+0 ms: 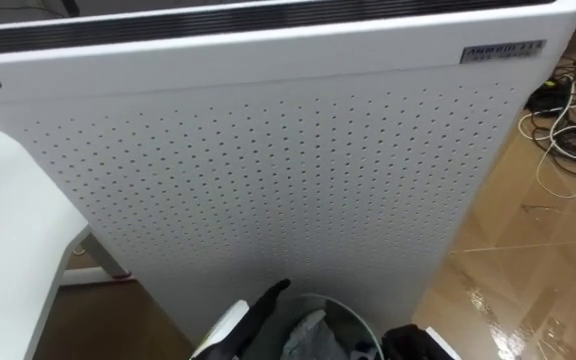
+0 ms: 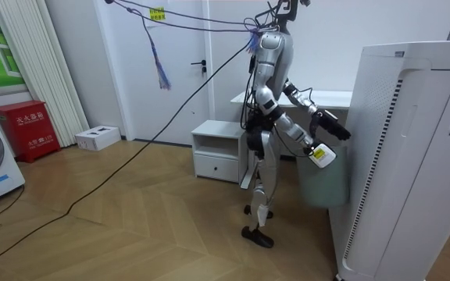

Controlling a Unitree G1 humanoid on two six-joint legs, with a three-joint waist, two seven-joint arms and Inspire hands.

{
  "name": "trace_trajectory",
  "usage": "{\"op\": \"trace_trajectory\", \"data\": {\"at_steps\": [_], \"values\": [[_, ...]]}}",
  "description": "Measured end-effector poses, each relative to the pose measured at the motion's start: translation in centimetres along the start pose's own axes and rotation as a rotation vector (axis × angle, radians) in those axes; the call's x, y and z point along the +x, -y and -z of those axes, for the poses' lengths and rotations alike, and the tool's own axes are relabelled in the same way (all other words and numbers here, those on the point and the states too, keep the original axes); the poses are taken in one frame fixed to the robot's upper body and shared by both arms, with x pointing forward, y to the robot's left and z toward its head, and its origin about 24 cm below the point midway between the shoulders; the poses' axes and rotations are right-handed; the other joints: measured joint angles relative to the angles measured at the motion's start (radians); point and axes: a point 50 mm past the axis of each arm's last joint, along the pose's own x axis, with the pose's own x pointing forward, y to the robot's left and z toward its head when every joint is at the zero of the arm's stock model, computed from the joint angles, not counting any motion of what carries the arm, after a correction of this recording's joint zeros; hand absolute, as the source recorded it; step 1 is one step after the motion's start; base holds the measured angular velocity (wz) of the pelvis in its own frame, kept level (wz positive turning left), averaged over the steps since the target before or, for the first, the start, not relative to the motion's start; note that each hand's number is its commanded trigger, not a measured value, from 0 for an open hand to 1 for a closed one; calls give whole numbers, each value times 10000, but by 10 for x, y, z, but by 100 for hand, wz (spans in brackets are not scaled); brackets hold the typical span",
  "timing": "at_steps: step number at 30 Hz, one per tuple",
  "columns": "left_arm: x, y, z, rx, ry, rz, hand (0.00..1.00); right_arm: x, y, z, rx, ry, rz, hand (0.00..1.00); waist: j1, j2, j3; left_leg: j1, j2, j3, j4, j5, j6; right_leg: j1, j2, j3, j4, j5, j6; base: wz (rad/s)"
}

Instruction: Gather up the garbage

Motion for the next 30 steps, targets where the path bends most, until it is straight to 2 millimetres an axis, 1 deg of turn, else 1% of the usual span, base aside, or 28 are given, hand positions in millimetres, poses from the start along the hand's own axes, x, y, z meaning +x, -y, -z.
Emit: {"op": "trace_trajectory", "data": {"at_steps": [2, 3, 4, 5, 6, 7, 8, 9, 10, 11, 12, 13, 14, 15, 16, 17, 18, 20, 22, 24, 26, 28, 30], "values": [[-9, -1, 11, -209, -409, -450, 0, -8, 2, 12, 188, -263, 267, 100, 17, -10, -49, 267, 17, -7, -165, 0, -1, 254, 49, -12, -132, 0, 9, 0], [-16, 0, 20, -384, -763, -706, 0, -13, 4, 25, 289, -619, 423, 100, 12, -24, -84, 479, 31, -47, -286, 4, -7, 476, 63, -26, -263, 1, 12, 9], [-23, 2, 27, -512, -1060, -834, 0, -21, 8, 40, 539, -1160, 675, 100, -20, -31, -93, 680, 33, -108, -334, 4, -8, 768, 63, -132, -421, -3, 23, 17], [-26, 2, 30, -565, -1188, -866, 0, -26, 10, 49, 711, -1466, 842, 100, 3, -45, -103, 767, 26, -176, -349, 3, -8, 889, 56, -206, -466, -15, 37, 28], [-33, 2, 37, -709, -1445, -1047, 0, -36, 14, 65, 1107, -2034, 1161, 100, 31, -69, -117, 890, 19, -202, -392, 3, -8, 1064, 46, -276, -545, -35, 53, 23], [-40, 0, 44, -871, -1753, -1322, 0, -44, 18, 76, 1289, -2502, 1431, 100, 41, -94, -115, 979, 24, -206, -445, 3, -9, 1171, 46, -305, -591, -42, 60, 16], [-43, 0, 49, -1063, -1970, -1479, 0, -47, 20, 82, 1407, -2741, 1572, 100, 52, -112, -111, 1045, 24, -200, -477, 3, -8, 1213, 47, -333, -584, -56, 62, 6], [-49, 2, 61, -1371, -2559, -1641, 0, -54, 22, 95, 1569, -3318, 1829, 100, 57, -149, -121, 1176, 19, -206, -503, 3, -8, 1355, 40, -355, -600, -84, 67, 0], [-57, 5, 73, -1627, -3155, -1766, 0, -62, 24, 106, 1789, -3836, 2077, 100, 66, -245, -104, 1352, 23, -196, -601, 2, -10, 1496, 49, -354, -701, -103, 68, 0], [-61, 6, 78, -1697, -3425, -1813, 0, -65, 24, 110, 1885, -4015, 2187, 100, 67, -222, -134, 1426, 35, -192, -638, 1, -13, 1550, 69, -347, -756, -100, 69, 0], [-68, 8, 85, -1759, -3835, -1887, 0, -70, 26, 115, 2073, -4256, 2520, 100, 76, -259, -168, 1464, 40, -185, -650, -3, -19, 1606, 81, -303, -768, -100, 69, 0], [-73, 10, 91, -1865, -4170, -1922, 0, -75, 29, 122, 2318, -4555, 2918, 100, 80, -324, -132, 1583, 51, -183, -694, -8, -27, 1669, 104, -291, -839, -90, 75, 0], [-76, 12, 95, -1991, -4389, -1933, 0, -78, 30, 125, 2397, -4734, 3023, 100, 96, -398, -147, 1604, 60, -182, -710, -16, -40, 1710, 126, -298, -892, -82, 78, -4], [-84, 15, 104, -2189, -4914, -1981, 0, -83, 30, 131, 2597, -5044, 3204, 100, 159, -378, -204, 1751, 72, -180, -792, -23, -52, 1849, 209, -291, -991, -53, 76, -9], [-92, 18, 113, -2489, -5465, -2106, 0, -89, 29, 138, 2915, -5348, 3421, 100, 165, -433, -198, 1917, 76, -181, -879, -35, -72, 2027, 259, -272, -1110, -29, 73, -10], [-96, 20, 116, -2624, -5707, -2165, 0, -91, 28, 141, 3037, -5473, 3495, 100, 173, -440, -206, 1972, 78, -180, -908, -43, -81, 2079, 267, -271, -1143, -24, 72, -8], [-101, 20, 121, -2887, -6039, -2336, 0, -96, 28, 145, 3265, -5650, 3676, 100, 182, -482, -194, 2044, 109, -173, -968, -44, -83, 2113, 273, -263, -1157, -25, 72, -4], [-109, 22, 129, -3117, -6520, -2456, 0, -103, 28, 151, 3636, -5888, 3895, 100, 191, -486, -194, 2117, 110, -165, -1012, -44, -83, 2218, 278, -269, -1155, -22, 74, 0], [-122, 30, 140, -3229, -7424, -2264, 0, -108, 23, 157, 4149, -6198, 4113, 100, 184, -477, -172, 2289, 113, -145, -1097, -54, -87, 2404, 307, -264, -1279, -21, 90, 0], [-131, 36, 147, -3331, -8114, -2114, 0, -110, 19, 160, 4388, -6406, 4157, 100, 183, -484, -184, 2316, 114, -166, -1167, -55, -89, 2427, 318, -258, -1301, -27, 97, 0], [-140, 41, 151, -3438, -8628, -2037, 0, -110, 17, 162, 4628, -6550, 4247, 100, 192, -479, -170, 2320, 110, -170, -1173, -55, -89, 2411, 319, -222, -1308, -28, 98, 0], [-153, 45, 157, -3804, -9249, -2247, 0, -111, 15, 163, 4741, -6662, 4279, 100, 193, -495, -165, 2390, 80, -164, -1216, -55, -89, 2445, 333, -216, -1308, -44, 106, 0], [-160, 48, 160, -4129, -9648, -2386, 0, -110, 14, 163, 4812, -6769, 4246, 100, 193, -520, -157, 2414, 58, -165, -1217, -55, -89, 2476, 332, -218, -1307, -55, 109, 0]]}}
